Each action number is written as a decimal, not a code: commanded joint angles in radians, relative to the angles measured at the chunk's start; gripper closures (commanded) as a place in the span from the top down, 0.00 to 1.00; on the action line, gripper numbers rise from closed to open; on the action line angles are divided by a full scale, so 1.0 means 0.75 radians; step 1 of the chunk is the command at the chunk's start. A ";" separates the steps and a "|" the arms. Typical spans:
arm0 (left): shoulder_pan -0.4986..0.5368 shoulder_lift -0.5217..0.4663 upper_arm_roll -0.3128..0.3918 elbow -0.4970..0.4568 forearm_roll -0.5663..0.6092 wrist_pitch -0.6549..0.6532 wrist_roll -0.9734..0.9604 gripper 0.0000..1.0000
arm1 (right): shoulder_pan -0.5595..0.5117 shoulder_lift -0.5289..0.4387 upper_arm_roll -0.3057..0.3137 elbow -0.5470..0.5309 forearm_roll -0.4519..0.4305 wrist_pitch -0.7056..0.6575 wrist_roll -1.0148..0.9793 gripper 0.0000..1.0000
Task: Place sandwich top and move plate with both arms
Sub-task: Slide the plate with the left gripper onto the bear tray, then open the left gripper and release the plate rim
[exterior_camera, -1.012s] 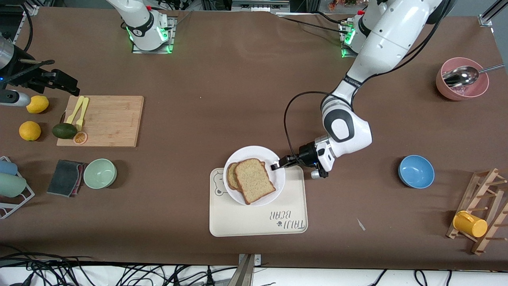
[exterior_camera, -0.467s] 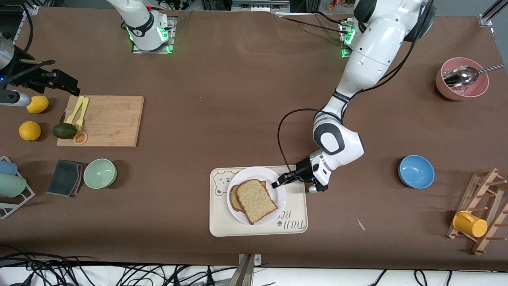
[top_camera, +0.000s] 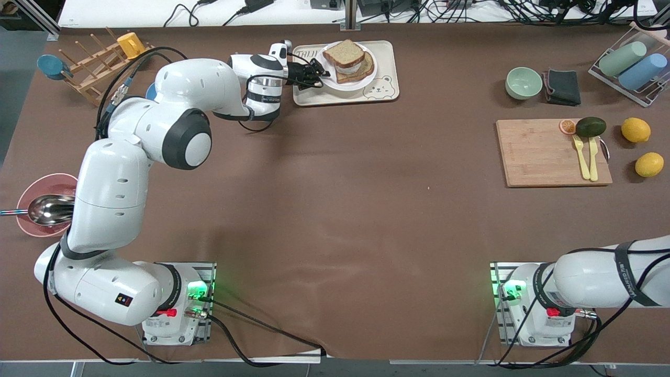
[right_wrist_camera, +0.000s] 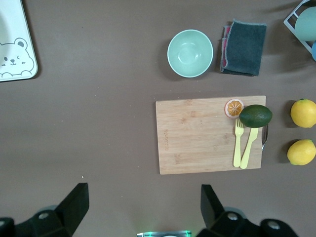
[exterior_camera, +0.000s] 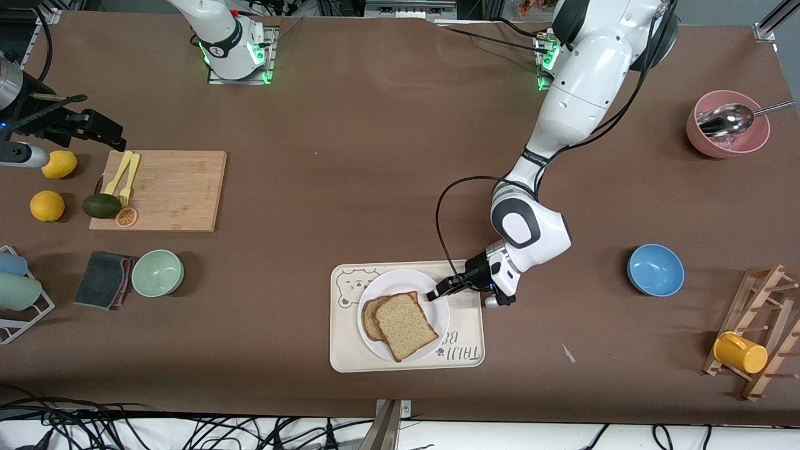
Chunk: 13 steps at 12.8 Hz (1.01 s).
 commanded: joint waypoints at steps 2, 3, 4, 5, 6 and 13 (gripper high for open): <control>0.035 -0.046 -0.009 -0.015 0.069 0.002 -0.037 0.94 | -0.005 -0.015 0.003 -0.016 0.008 0.004 -0.017 1.00; 0.046 -0.068 -0.011 -0.033 0.074 0.000 -0.037 0.99 | -0.005 -0.015 0.005 -0.016 0.008 0.004 -0.017 1.00; 0.066 -0.103 -0.021 -0.074 0.076 -0.008 -0.037 0.99 | -0.005 -0.015 0.005 -0.016 0.006 0.006 -0.017 1.00; 0.086 -0.146 -0.043 -0.121 0.092 -0.010 -0.037 0.99 | -0.005 -0.013 0.005 -0.014 0.008 0.010 -0.017 1.00; 0.107 -0.197 -0.060 -0.180 0.126 -0.014 -0.037 0.99 | -0.005 -0.013 0.005 -0.014 0.008 0.012 -0.017 1.00; 0.195 -0.610 -0.064 -0.622 0.290 -0.074 -0.037 0.99 | -0.005 -0.005 0.001 -0.014 0.013 0.032 0.008 1.00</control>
